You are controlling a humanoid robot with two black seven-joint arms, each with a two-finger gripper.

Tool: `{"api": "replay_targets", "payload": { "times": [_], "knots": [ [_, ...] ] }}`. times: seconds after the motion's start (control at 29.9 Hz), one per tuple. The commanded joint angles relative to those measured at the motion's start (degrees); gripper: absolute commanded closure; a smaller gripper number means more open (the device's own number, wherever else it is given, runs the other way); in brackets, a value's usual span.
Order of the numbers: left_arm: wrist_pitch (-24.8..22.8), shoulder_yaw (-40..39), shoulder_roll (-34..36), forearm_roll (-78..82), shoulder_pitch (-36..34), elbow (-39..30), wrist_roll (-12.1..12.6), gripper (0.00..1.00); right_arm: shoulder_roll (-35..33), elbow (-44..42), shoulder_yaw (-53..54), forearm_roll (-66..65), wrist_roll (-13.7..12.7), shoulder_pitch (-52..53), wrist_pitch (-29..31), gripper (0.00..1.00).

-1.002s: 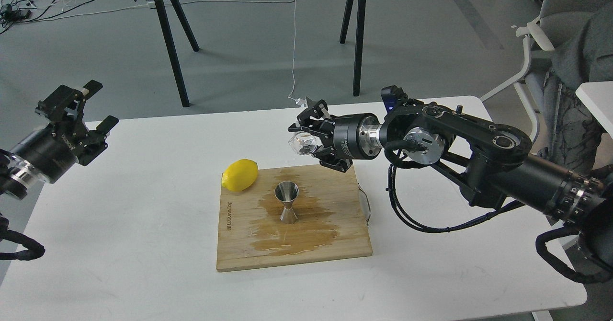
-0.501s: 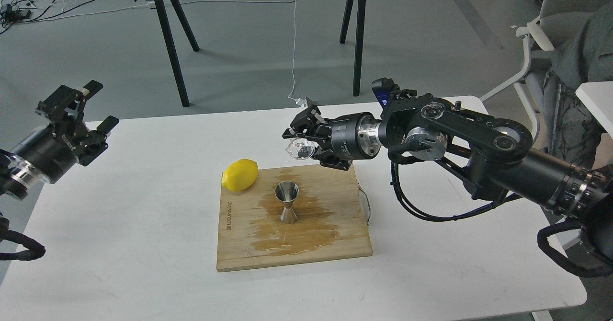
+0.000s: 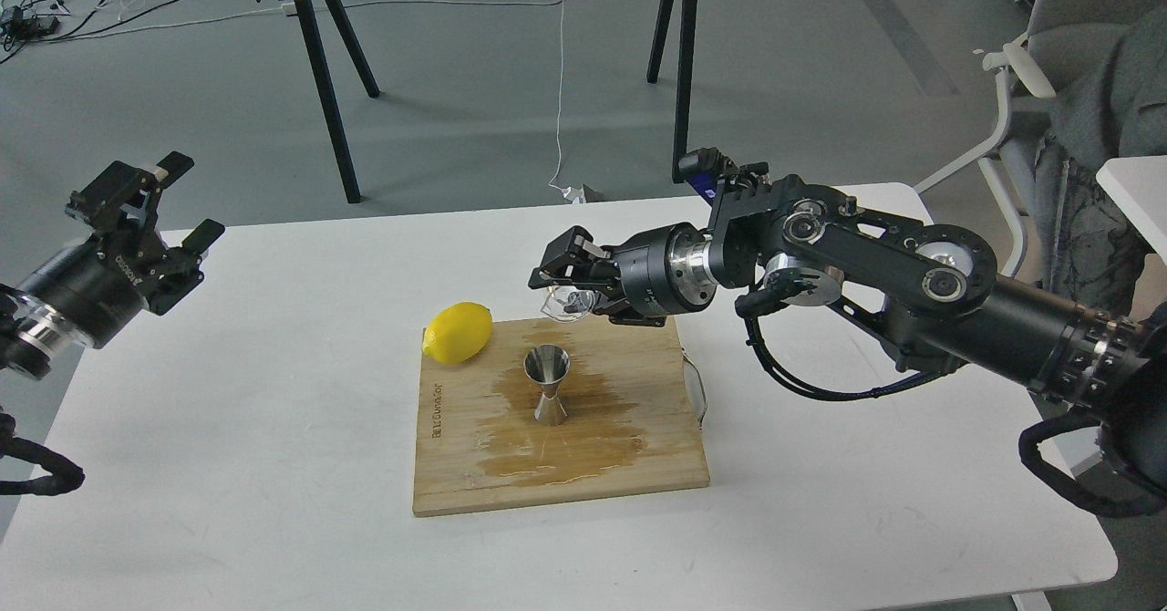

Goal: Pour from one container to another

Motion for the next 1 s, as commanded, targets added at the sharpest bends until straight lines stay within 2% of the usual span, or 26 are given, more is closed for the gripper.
{"api": "replay_targets", "payload": {
  "times": [0.0,0.73,0.97],
  "knots": [
    [0.0,0.0,0.0,0.0,0.0,0.0,0.0,0.01,0.5,0.0,-0.1,-1.2,0.1,0.0,0.5,0.68],
    [0.0,-0.1,0.1,-0.1,0.0,0.0,0.0,0.01,2.1,0.0,-5.6,-8.4,2.4,5.7,3.0,0.68],
    [0.0,-0.1,0.1,-0.1,0.0,0.0,0.0,0.01,2.3,-0.1,-8.4,-11.6,4.0,7.6,3.0,0.68]
  ]
}}
